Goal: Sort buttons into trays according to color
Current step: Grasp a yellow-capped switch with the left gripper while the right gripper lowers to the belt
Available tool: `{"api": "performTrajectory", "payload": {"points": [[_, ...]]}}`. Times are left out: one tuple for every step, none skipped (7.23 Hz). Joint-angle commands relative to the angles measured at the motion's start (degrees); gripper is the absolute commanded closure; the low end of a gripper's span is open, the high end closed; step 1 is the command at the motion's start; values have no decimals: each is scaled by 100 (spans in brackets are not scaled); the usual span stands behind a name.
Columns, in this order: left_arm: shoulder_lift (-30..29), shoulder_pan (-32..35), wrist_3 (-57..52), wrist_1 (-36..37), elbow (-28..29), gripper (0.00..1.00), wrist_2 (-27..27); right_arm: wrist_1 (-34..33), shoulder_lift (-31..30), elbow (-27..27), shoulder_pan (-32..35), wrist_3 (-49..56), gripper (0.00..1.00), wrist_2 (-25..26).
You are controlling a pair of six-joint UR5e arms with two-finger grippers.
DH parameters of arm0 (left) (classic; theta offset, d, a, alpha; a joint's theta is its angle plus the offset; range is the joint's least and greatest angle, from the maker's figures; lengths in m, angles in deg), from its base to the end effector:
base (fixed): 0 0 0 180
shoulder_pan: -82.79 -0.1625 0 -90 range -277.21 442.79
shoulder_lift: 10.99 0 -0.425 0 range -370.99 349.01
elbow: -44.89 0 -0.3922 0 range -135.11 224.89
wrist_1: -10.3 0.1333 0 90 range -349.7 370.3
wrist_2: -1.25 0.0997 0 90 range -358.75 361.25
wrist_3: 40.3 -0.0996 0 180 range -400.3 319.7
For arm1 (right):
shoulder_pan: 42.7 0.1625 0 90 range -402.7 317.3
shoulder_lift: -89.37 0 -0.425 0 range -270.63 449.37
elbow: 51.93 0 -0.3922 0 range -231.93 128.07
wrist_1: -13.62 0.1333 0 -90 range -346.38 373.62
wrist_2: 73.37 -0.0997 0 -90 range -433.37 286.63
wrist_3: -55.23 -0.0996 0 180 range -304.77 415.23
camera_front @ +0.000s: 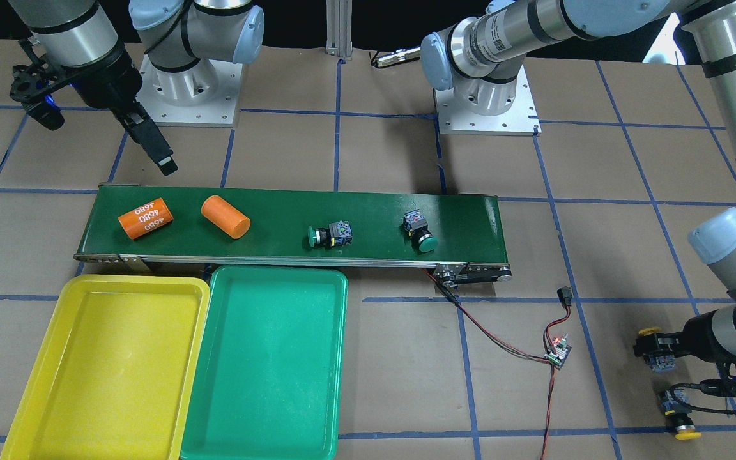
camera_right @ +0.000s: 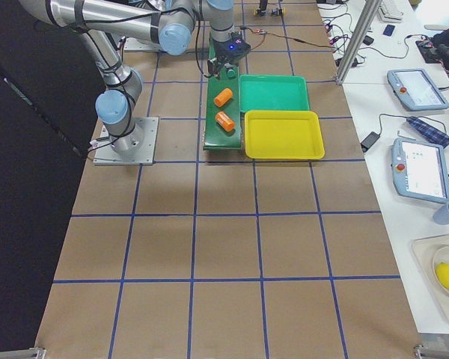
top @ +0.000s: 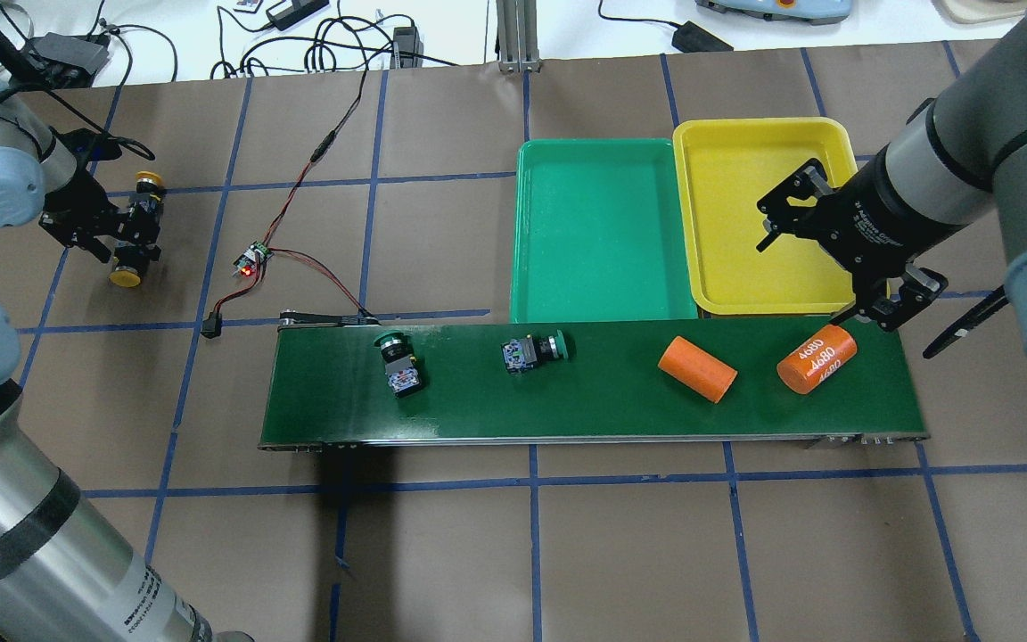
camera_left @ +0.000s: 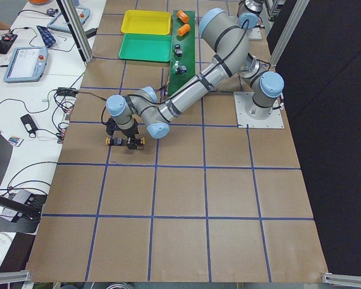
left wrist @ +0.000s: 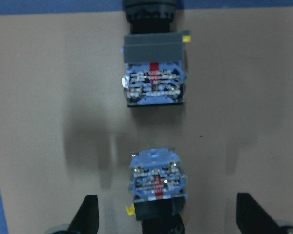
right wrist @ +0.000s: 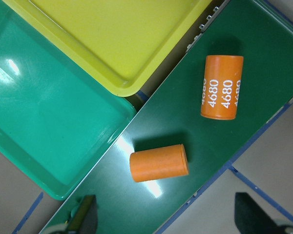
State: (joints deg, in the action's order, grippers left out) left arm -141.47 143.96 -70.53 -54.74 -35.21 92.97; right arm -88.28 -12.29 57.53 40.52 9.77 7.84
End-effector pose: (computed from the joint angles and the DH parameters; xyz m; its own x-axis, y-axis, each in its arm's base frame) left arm 0.2248 -0.6787 0.1774 -0.9994 0.0247 0.0235 0.0269 0.9947 0.0997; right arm 0.0992 -0.4238 0.4345 -0.6053 0.7802 -0.1579 0.7830 0.6193 0.0585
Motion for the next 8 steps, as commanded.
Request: {"api": "performTrajectory", "payload": {"points": [[101, 35, -62, -26, -32, 100, 118, -14, 137, -39, 333, -655, 0, 69], [276, 96, -18, -200, -93, 100, 109, -75, 146, -30, 395, -771, 0, 70], [687, 210, 130, -681, -233, 100, 92, -76, 181, -30, 405, -798, 0, 70], [1274, 368, 141, -772, -652, 100, 31, -76, 182, 5, 544, -1086, 0, 78], [1828, 526, 149, -773, -1257, 100, -13, -85, 277, 5, 754, -1306, 0, 105], [2477, 815, 306, -782, -1976, 100, -431, -93, 322, -12, 922, -1439, 0, 409], [3067, 1157, 864, -782, -2645, 100, -636, -137, 374, 5, 1063, -1466, 0, 482], [3525, 1787, 1453, -695, -3278, 100, -629, -172, 436, 5, 1125, -1684, 0, 474]]}}
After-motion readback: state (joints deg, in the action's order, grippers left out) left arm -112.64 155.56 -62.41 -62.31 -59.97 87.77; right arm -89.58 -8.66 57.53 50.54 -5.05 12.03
